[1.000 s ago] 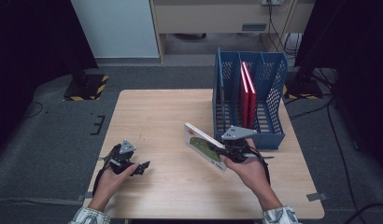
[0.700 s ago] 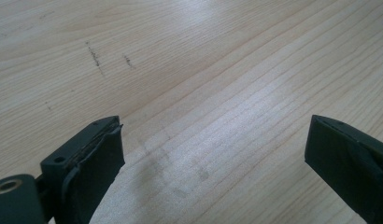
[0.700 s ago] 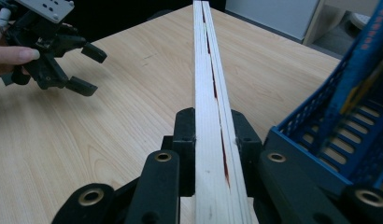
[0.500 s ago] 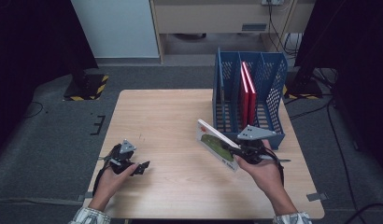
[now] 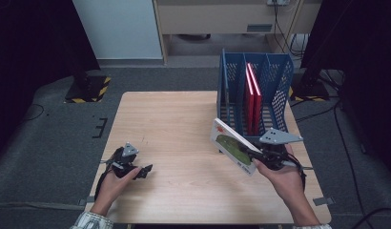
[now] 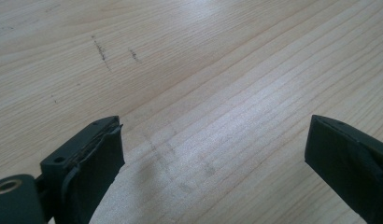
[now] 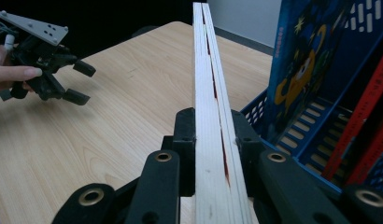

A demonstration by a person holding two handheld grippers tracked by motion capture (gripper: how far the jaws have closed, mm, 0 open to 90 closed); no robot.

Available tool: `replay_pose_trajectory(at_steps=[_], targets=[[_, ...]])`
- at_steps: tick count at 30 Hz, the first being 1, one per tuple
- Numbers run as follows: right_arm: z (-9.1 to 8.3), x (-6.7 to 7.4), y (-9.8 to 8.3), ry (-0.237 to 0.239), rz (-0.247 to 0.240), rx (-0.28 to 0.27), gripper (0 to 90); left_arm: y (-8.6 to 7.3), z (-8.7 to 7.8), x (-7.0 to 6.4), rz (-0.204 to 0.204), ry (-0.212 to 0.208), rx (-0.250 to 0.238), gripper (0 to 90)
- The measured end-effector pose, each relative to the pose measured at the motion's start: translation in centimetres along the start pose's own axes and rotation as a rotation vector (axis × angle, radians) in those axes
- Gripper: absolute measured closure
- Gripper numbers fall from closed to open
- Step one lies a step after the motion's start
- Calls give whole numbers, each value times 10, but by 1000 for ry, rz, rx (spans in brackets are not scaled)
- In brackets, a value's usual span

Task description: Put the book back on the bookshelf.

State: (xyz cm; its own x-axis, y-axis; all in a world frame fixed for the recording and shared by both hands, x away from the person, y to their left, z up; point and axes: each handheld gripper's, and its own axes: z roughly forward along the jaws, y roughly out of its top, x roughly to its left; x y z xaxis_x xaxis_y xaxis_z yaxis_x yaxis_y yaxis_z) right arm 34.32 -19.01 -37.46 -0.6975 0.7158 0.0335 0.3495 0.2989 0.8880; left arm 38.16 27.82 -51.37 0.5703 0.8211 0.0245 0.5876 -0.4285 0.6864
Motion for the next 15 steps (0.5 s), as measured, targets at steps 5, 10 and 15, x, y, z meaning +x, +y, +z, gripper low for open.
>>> replay_pose_trajectory(at_steps=[5, 10, 15], targets=[[-11, -2, 5, -15, 4, -12, 764, 0, 0, -1, 4, 0, 4, 37], [-19, -6, 10, -37, 4, -25, 764, 0, 0, -1, 4, 2, 5, 37], [-26, -11, 14, -58, 7, -26, 765, 0, 0, 0, 1, 3, 0, 37]])
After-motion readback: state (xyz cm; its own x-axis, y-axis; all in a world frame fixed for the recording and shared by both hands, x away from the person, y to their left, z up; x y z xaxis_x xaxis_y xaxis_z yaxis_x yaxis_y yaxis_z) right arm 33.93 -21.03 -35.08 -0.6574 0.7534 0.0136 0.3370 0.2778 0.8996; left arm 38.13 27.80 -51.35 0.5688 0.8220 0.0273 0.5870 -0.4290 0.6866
